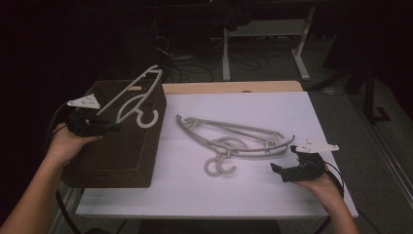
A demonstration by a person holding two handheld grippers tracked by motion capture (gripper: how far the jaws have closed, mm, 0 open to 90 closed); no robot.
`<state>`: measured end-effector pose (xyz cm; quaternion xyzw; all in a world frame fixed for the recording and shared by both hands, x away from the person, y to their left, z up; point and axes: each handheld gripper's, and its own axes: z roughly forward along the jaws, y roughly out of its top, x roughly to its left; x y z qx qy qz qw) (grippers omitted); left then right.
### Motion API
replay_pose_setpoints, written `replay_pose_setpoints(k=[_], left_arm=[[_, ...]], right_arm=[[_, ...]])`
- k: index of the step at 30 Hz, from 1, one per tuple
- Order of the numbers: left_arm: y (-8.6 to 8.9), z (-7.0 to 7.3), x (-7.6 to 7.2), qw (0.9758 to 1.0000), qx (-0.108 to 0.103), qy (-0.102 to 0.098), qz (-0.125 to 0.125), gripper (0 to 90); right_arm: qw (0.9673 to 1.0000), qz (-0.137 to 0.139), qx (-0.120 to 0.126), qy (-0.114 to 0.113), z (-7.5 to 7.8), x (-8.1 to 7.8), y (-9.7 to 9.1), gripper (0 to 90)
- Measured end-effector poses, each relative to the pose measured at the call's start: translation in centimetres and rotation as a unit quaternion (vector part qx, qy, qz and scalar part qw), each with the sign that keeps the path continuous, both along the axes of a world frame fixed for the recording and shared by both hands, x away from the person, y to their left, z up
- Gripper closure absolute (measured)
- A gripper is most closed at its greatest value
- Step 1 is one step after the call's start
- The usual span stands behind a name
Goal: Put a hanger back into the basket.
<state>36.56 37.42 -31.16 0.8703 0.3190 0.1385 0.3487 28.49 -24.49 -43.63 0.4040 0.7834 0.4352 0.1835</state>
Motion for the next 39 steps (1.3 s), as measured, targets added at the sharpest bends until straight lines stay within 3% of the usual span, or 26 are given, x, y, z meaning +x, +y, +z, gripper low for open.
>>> replay_pose_setpoints(k=[1, 6, 8, 13, 17, 21, 24, 35, 39], left_arm=[[1.1, -0.3, -0.2, 0.9999, 0.002, 0.009, 0.008, 81.5], [2.6, -1.5, -0.4, 0.9993, -0.016, 0.029, 0.016, 81.4], [2.4, -1.6, -0.4, 0.9994, -0.010, 0.032, 0.012, 81.3], [1.8, -2.0, 0.0, 0.9980, -0.032, 0.054, 0.008, 81.3], [1.5, -2.6, 0.3, 0.9984, -0.004, 0.055, 0.016, 81.3], [1.9, -3.3, 0.6, 0.9962, -0.032, 0.077, 0.025, 81.3], [2.1, -3.8, 0.7, 0.9953, -0.040, 0.083, 0.029, 81.0], [2.7, -5.0, 0.7, 0.9927, -0.017, 0.106, 0.053, 81.0], [2.6, -5.4, 1.0, 0.9922, 0.000, 0.109, 0.060, 75.4]], right_arm=[[1.0000, -0.001, -0.001, 0.000, 0.0, 0.0, 0.0, 0.3], [1.0000, -0.001, -0.002, -0.001, -0.1, 0.0, -0.1, 0.3], [1.0000, -0.002, -0.002, -0.002, -0.1, 0.1, -0.1, 0.3], [1.0000, 0.000, -0.004, -0.002, -0.1, 0.0, -0.1, 0.3], [1.0000, -0.002, -0.003, -0.001, -0.1, 0.1, -0.2, 0.3], [1.0000, -0.001, -0.002, -0.002, -0.1, 0.1, -0.2, 0.3], [1.0000, 0.000, -0.002, -0.001, -0.1, 0.1, -0.2, 0.3], [1.0000, 0.000, 0.006, -0.001, -0.1, 0.1, -0.3, 0.3], [1.0000, 0.000, 0.007, -0.003, 0.0, 0.1, -0.4, 0.3]])
